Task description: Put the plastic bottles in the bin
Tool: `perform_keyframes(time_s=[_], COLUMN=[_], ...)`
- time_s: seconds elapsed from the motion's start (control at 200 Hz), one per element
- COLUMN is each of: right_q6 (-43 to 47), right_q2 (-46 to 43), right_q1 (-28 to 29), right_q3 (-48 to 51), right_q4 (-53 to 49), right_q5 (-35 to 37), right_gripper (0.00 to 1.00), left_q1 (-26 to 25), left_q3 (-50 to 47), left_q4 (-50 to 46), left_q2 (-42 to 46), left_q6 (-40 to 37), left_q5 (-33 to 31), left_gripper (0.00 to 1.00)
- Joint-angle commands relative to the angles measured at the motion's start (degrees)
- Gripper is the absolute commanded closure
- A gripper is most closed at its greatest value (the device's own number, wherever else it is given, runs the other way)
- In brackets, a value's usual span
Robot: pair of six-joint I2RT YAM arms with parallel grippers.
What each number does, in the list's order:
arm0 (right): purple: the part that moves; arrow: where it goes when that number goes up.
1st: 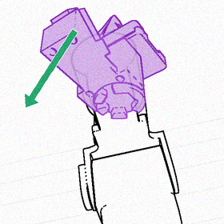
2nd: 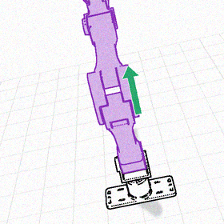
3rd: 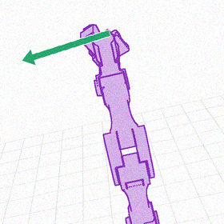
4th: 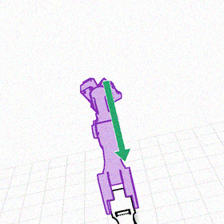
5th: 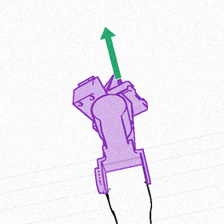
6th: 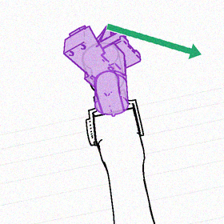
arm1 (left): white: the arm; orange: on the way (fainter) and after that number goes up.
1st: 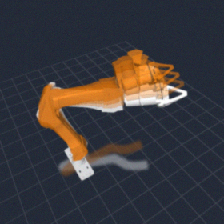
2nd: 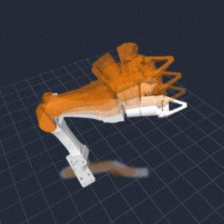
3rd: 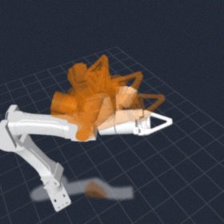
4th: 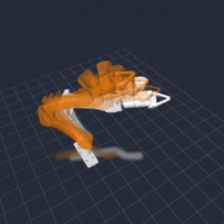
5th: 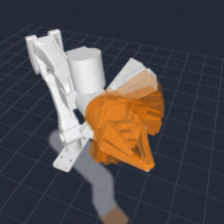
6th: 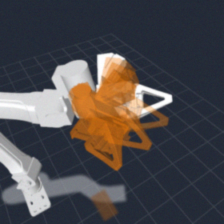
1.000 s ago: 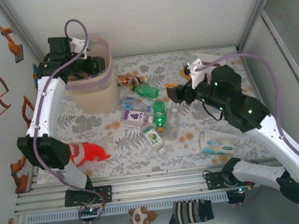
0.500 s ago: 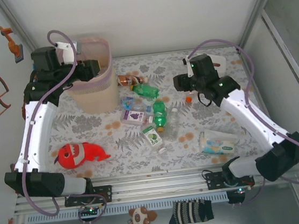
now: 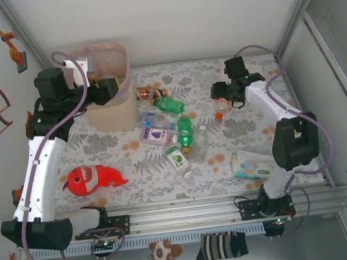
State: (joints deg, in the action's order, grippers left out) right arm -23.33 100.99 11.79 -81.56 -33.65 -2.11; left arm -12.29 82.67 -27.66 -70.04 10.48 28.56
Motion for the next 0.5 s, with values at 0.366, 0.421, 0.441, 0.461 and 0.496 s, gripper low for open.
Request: perform_keyframes(time_s=[0.366,0.421,0.441,0.461,0.496], right_q6=[-4.5,-5.1,-5.4,-5.7,-6.0], right_q2=[13.0,13.9,14.2,14.6,15.1], right_q1=[-4.1,-4.4,-4.5,-4.5,-4.6], right_q3=[-7.2,-7.0,-6.9,-6.8,-6.6], right_q4=[1.9,2.4,2.7,2.9,3.3], right_q5=[-5.2,-6.3,-6.6,-6.9,-7.5], right_gripper=[0.19,0.19,0.19,0.19,0.19], left_q1=[-2.1,-2.2,-2.2,-2.3,-2.4], left_q3=[-2.8,-3.0,-3.1,-3.2,-3.4], left_q4=[2.9,2.9,2.9,3.0,3.2], left_q2=[1.7,1.6,1.5,1.5,1.6], left_q6=[2.2,2.2,2.2,2.2,2.3], left_q5=[1.7,1.7,1.7,1.7,1.7], left_gripper=[0.46,0.46,0.46,0.46,0.46])
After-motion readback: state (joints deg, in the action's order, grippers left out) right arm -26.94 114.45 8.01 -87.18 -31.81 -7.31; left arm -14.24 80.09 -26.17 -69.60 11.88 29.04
